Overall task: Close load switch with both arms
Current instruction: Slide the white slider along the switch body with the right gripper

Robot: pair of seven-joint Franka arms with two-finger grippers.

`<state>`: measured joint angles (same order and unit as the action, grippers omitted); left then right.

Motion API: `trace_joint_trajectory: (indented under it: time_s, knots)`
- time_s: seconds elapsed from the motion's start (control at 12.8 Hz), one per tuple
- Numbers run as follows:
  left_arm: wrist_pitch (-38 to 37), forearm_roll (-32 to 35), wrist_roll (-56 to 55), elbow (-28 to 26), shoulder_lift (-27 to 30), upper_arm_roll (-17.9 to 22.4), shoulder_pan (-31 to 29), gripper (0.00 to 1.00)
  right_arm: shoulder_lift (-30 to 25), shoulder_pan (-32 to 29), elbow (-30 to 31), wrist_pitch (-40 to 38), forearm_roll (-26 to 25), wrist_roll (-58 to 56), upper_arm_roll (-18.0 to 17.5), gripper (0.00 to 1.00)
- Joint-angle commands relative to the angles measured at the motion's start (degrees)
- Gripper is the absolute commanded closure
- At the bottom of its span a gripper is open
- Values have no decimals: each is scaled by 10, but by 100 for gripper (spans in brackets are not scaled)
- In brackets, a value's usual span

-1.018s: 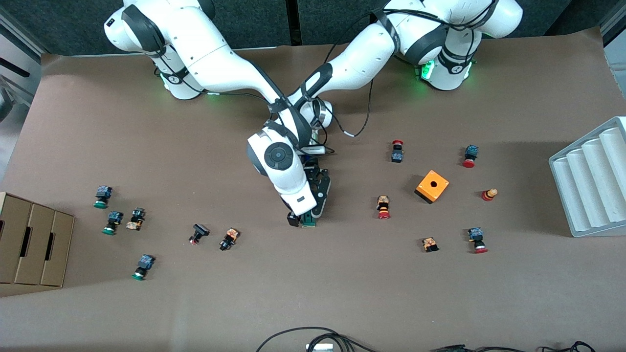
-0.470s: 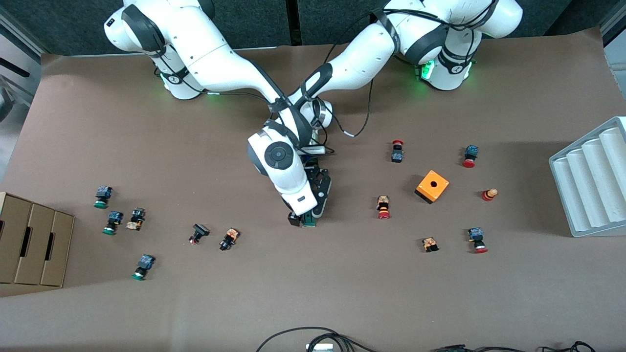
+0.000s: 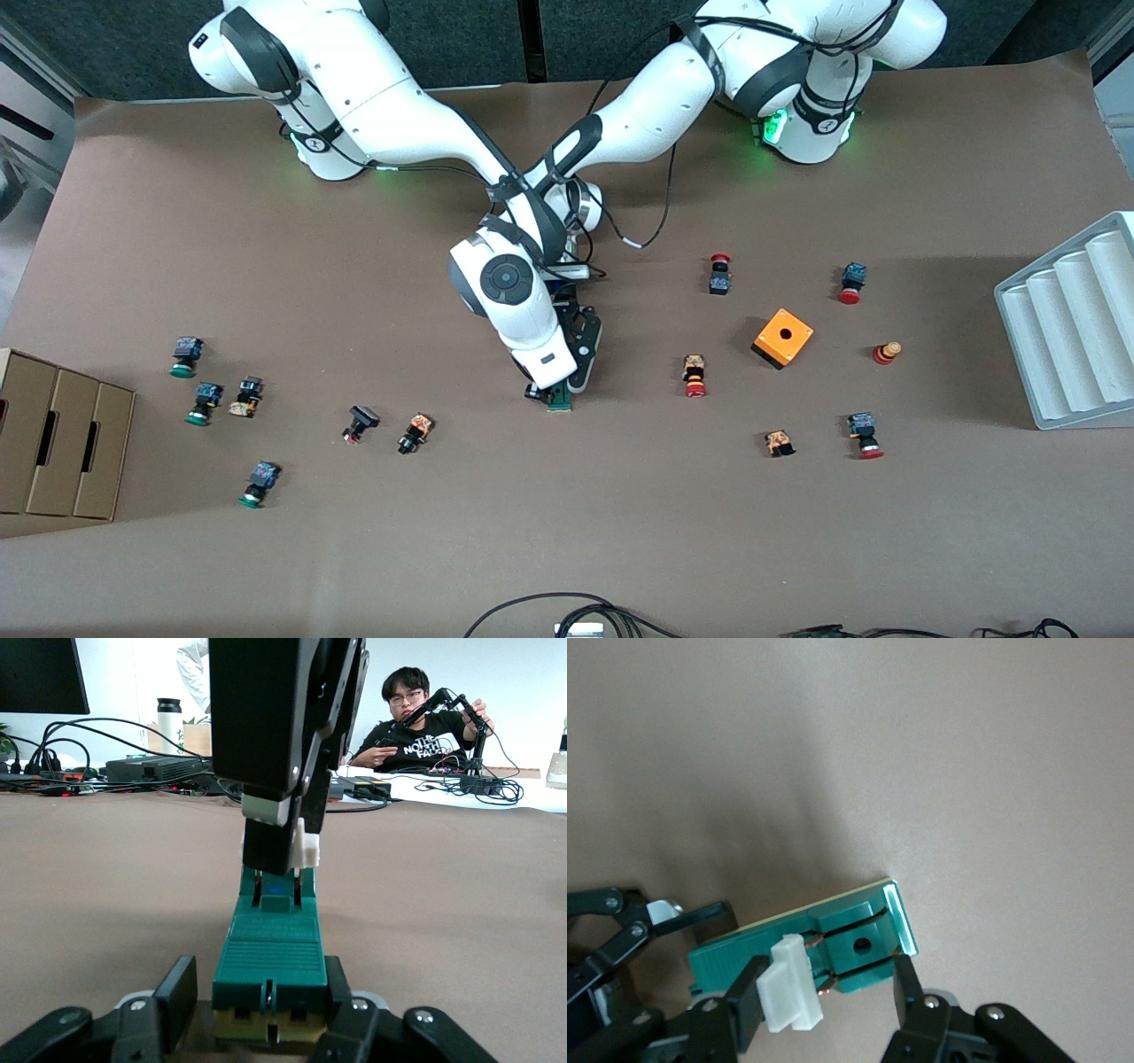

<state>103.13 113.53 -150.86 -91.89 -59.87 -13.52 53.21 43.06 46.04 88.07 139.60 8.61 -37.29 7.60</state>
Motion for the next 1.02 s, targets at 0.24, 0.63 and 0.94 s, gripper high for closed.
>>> trace_joint_trajectory:
  time_s: [0.24, 0.63, 0.94]
  knots:
    - [-7, 6, -8, -2, -14, 9, 8, 35, 0, -2, -4, 11, -12, -1, 3, 42]
    - [-7, 6, -9, -2, -14, 9, 8, 36, 0, -2, -4, 11, -13, -1, 3, 54]
    - [-7, 6, -8, -2, -16, 9, 8, 36, -4, -3, -4, 14, -27, 1, 2, 55]
